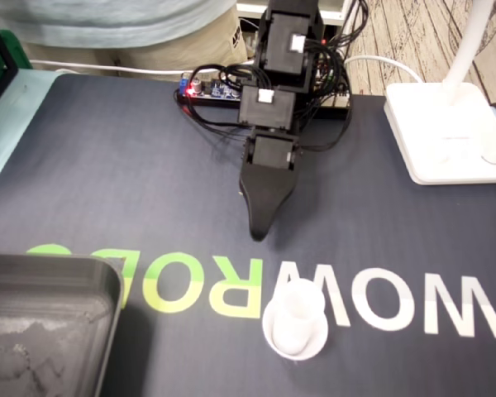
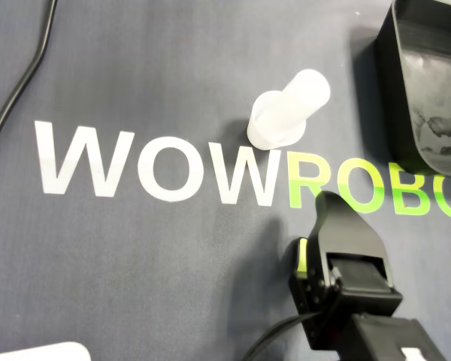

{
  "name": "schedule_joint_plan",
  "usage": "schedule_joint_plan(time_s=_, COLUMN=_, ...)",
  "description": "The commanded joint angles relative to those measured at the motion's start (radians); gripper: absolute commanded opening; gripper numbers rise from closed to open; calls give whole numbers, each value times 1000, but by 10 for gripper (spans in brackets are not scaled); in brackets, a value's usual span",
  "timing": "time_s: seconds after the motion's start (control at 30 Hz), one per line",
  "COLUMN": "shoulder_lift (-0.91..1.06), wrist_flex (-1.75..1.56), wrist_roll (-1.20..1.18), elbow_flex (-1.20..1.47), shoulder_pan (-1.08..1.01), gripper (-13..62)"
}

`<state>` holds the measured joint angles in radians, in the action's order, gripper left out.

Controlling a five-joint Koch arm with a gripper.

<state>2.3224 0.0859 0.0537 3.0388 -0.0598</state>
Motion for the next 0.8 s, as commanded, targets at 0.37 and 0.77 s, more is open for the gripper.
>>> schedule_joint_plan(time_s=0.37, shoulder_lift=77, wrist_flex=-3, wrist_roll=-11, elbow_flex=40, shoulder_pan=40, gripper=341)
schedule_joint_plan(time_s=0.77, shoulder_lift=77, wrist_flex=-25, wrist_roll=-14, elbow_flex=52, shoulder_pan=60, gripper=339)
